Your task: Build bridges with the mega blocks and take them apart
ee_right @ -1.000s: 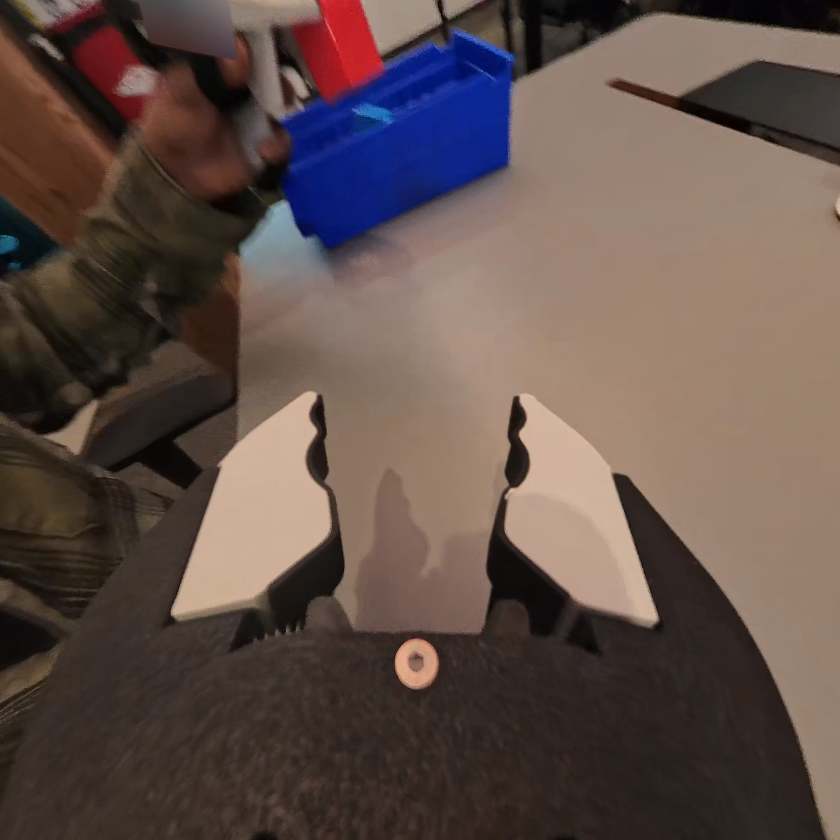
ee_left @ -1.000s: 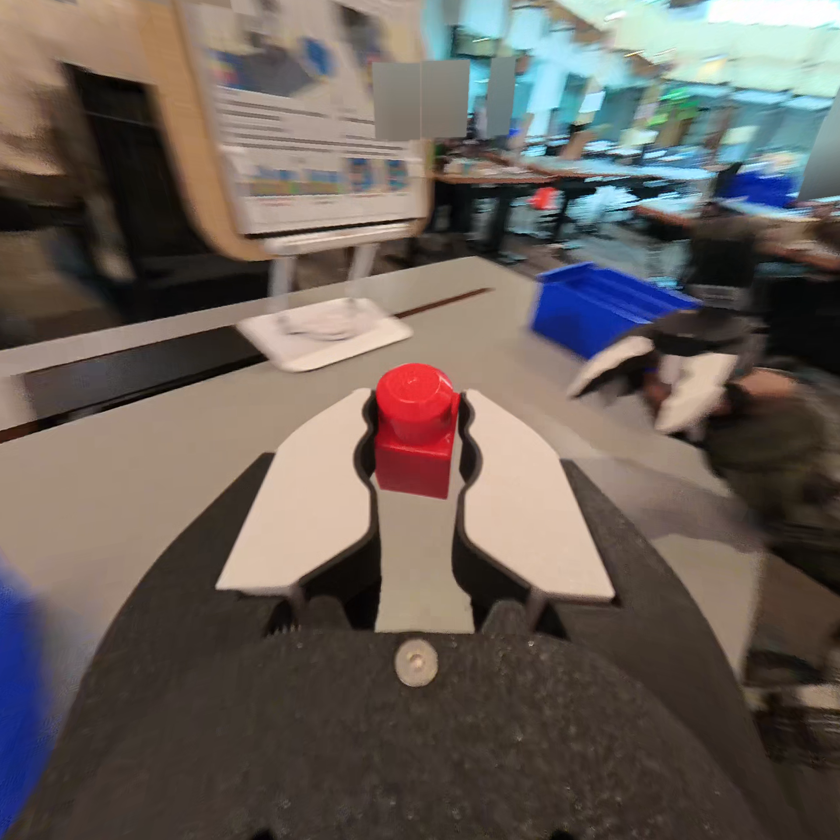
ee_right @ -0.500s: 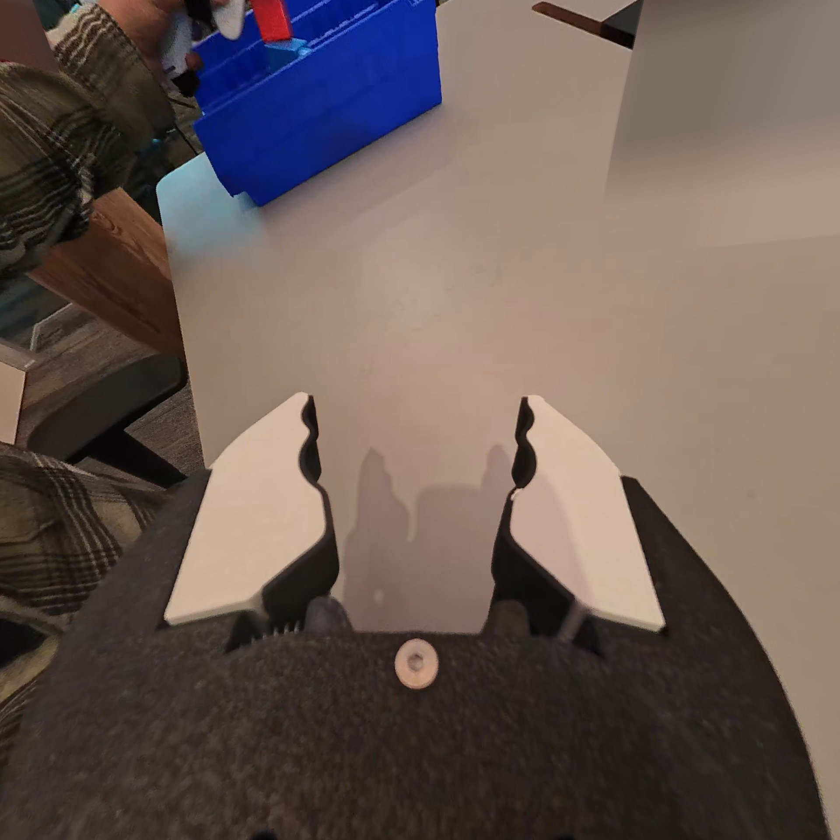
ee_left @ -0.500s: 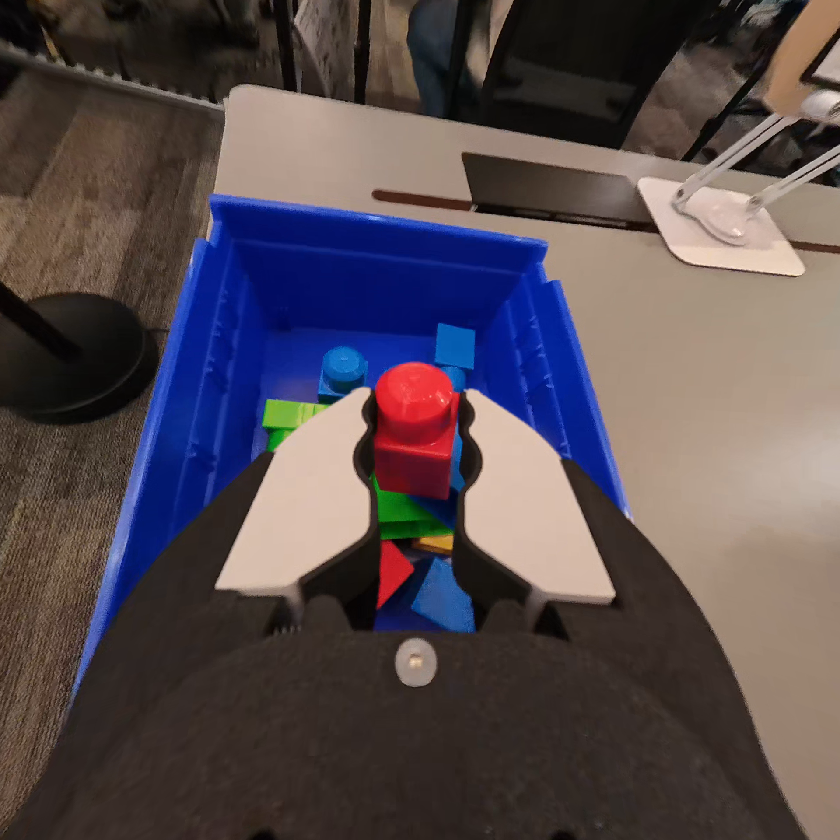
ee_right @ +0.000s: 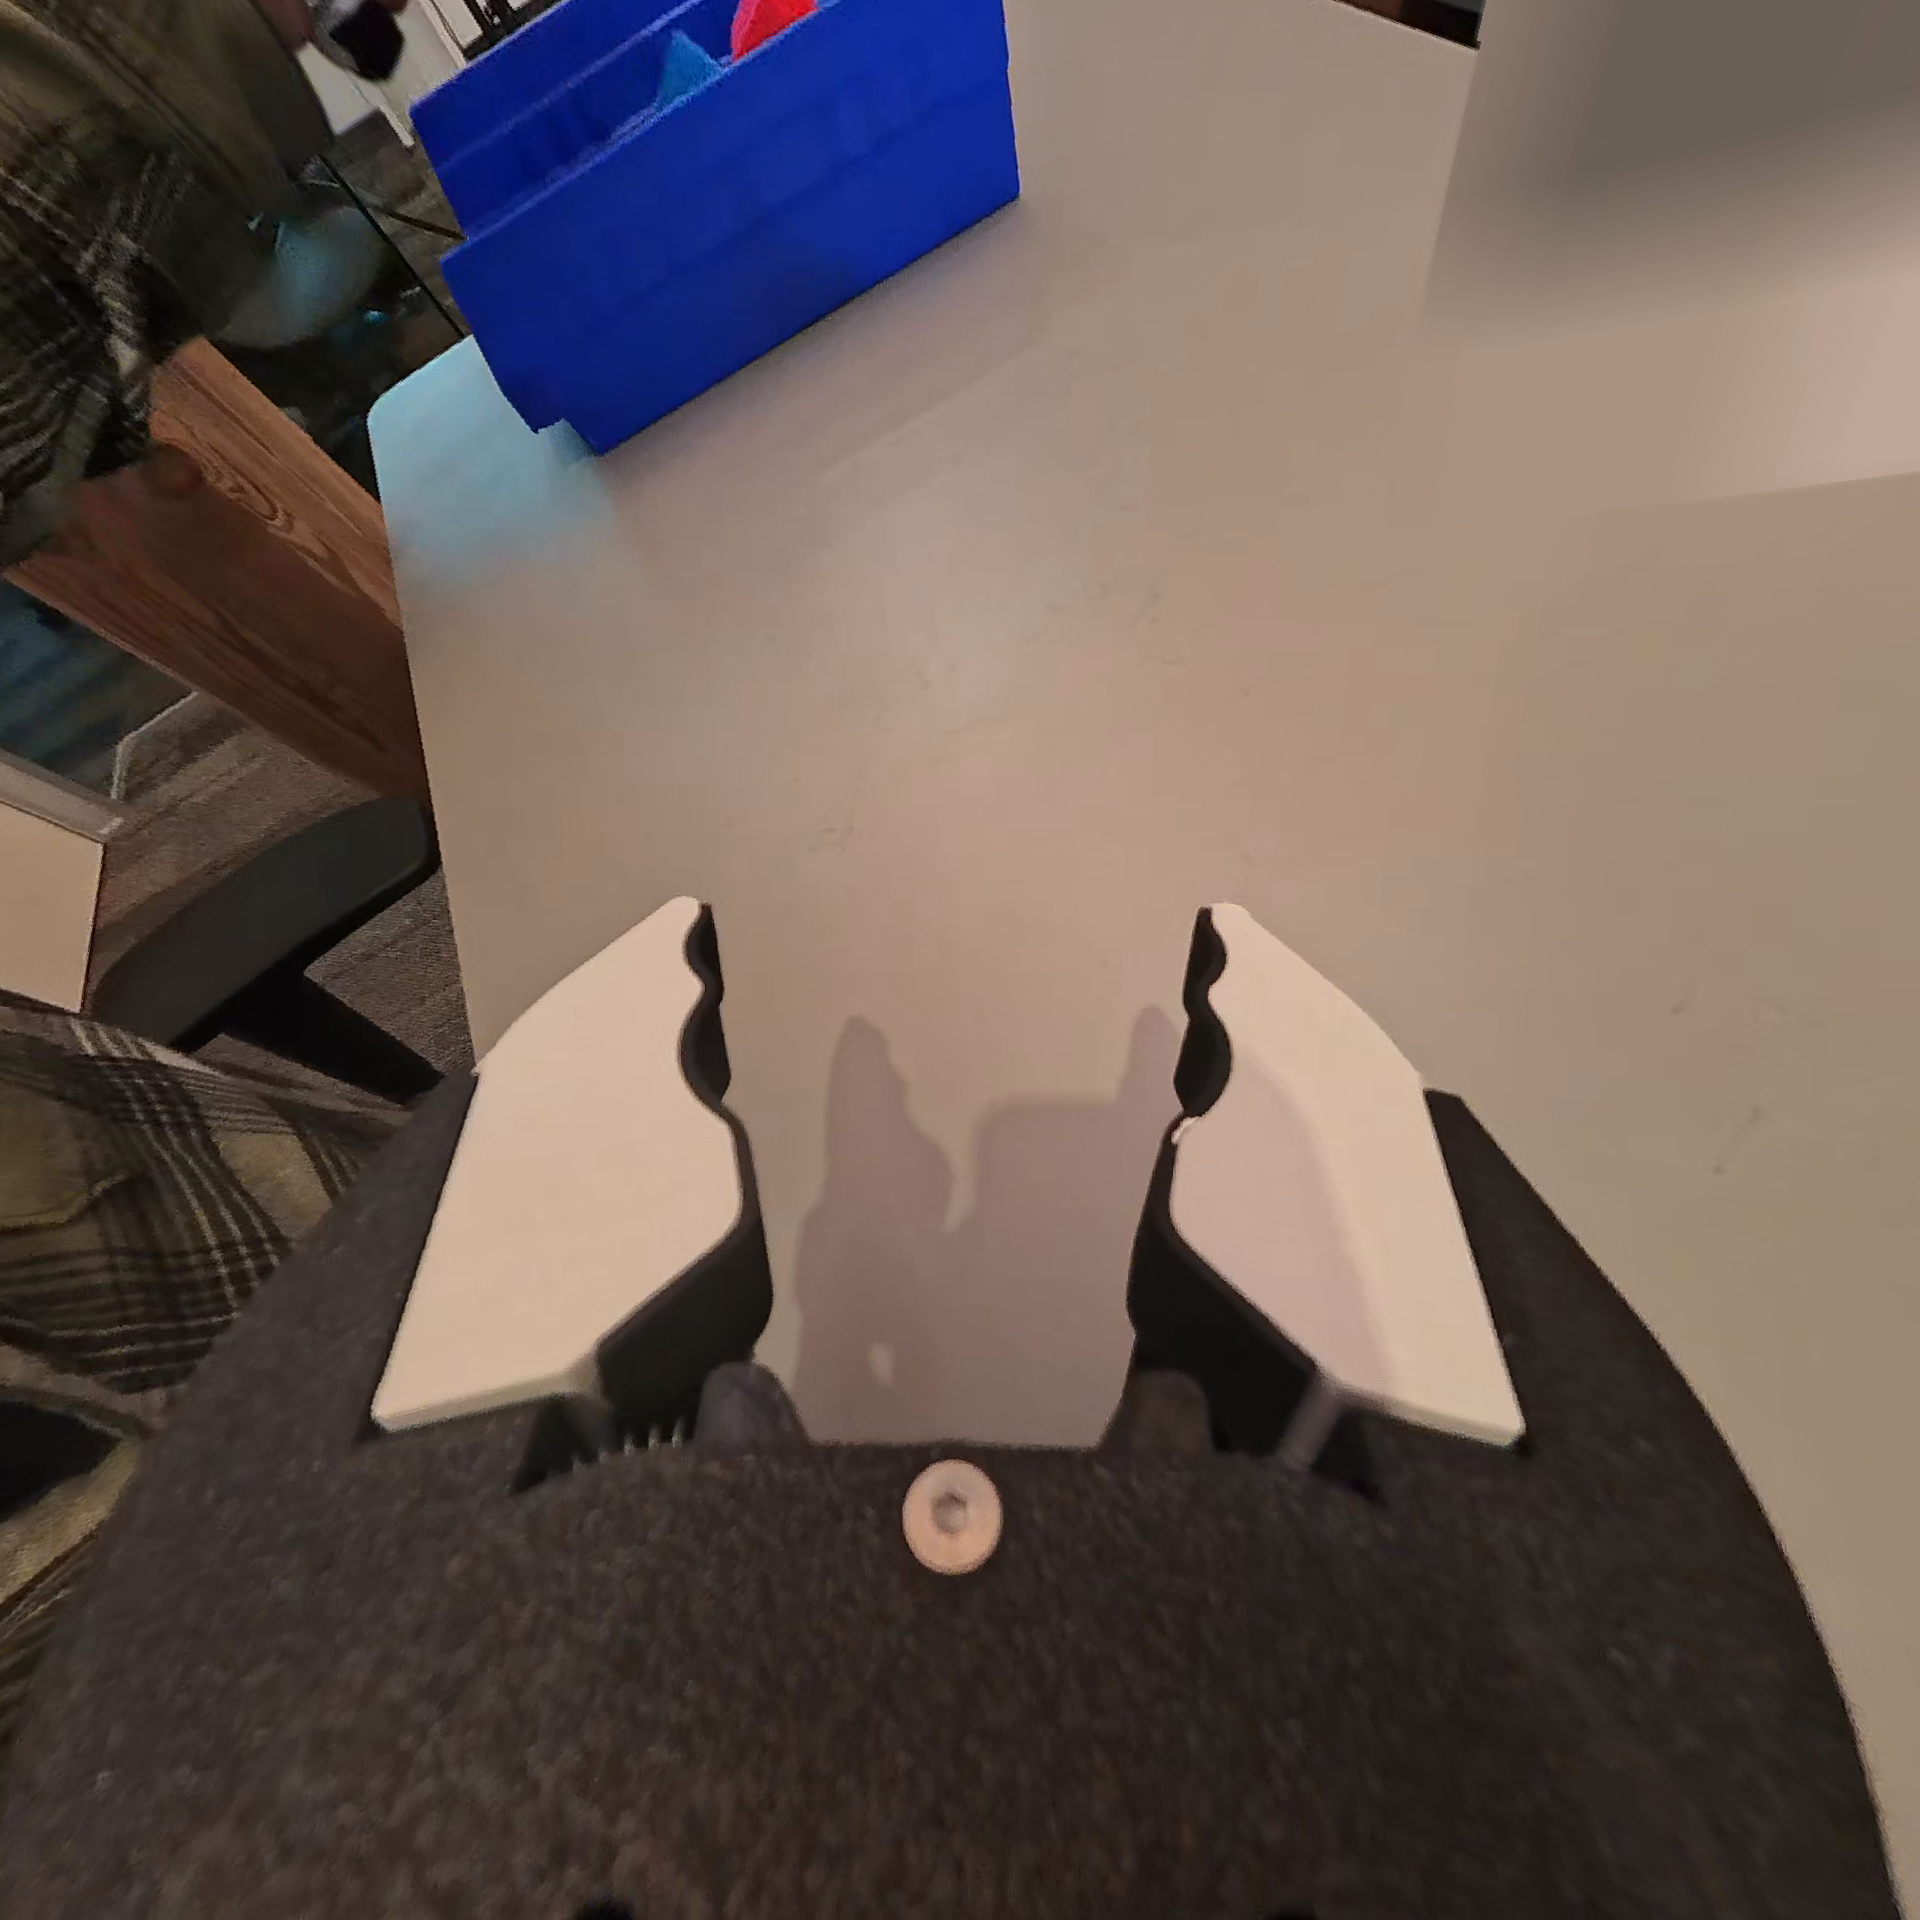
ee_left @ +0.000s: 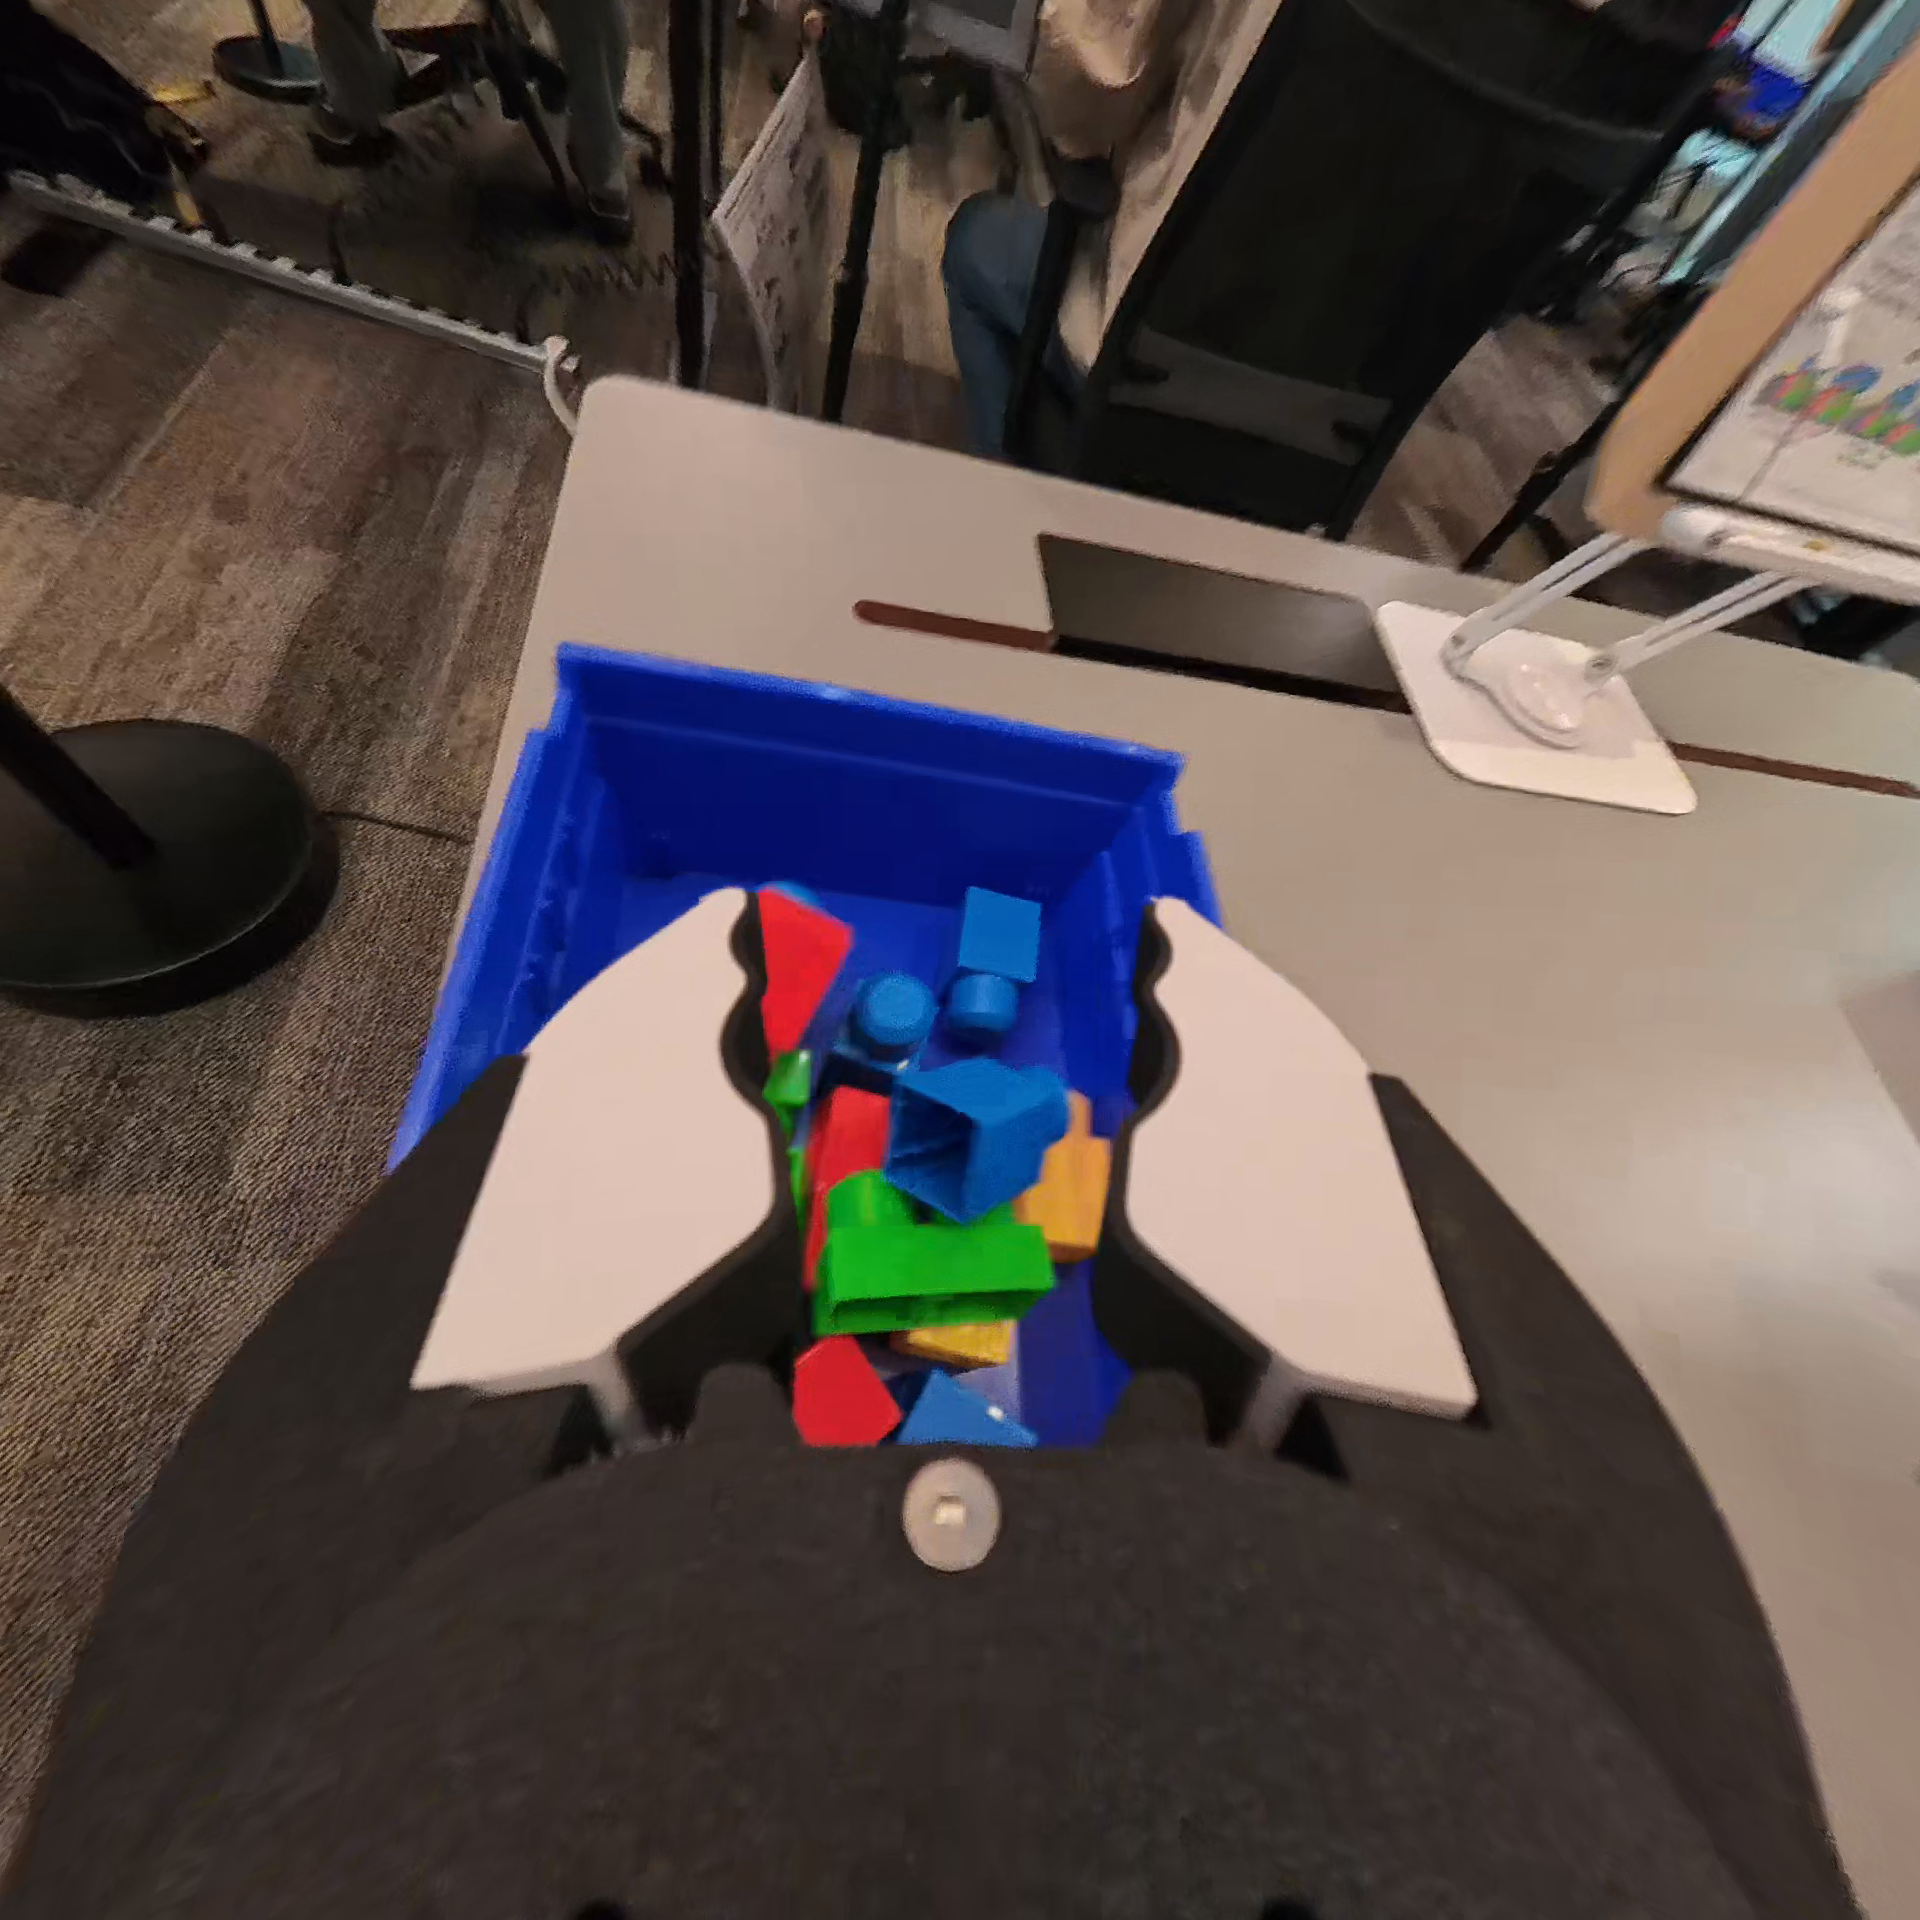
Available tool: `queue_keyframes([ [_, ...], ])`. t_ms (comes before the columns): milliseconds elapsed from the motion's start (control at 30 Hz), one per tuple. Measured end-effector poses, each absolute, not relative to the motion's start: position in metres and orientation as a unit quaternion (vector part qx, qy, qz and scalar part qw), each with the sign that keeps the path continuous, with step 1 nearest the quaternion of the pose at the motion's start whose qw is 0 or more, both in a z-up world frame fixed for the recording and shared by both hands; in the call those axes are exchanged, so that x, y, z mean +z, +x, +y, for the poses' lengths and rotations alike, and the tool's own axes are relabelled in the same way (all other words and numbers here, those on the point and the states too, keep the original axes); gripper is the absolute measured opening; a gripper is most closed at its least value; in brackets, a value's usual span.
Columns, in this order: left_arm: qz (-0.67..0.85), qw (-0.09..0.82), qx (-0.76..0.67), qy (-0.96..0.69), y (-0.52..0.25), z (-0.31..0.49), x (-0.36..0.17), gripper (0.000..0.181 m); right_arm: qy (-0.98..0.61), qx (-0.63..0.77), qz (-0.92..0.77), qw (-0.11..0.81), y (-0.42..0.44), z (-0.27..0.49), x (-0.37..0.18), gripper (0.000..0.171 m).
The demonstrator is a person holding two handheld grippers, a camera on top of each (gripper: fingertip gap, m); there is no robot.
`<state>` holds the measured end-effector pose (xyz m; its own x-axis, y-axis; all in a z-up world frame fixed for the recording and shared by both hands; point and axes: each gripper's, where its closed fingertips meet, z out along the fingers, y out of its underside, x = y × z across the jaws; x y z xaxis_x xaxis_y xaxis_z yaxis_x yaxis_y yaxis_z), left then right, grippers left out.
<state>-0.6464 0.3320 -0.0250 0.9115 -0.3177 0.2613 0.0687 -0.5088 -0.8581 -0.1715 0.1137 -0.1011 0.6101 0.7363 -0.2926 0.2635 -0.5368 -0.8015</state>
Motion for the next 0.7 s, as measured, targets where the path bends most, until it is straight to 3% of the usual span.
queue_keyframes([
  [333,0.270,0.519,-0.296,-0.755,-0.462,0.260,0.030,0.068,-0.817,0.317,-0.299,0.378,-0.171,0.117,-0.101,0.085],
  [533,0.360,0.486,-0.415,-0.679,-0.347,0.176,0.009,0.067,-0.810,0.302,-0.272,0.422,-0.150,0.117,-0.077,0.084],
  [700,0.382,0.447,-0.479,-0.652,-0.309,0.125,-0.020,0.066,-0.824,0.266,-0.216,0.452,-0.073,0.098,-0.055,0.081],
])
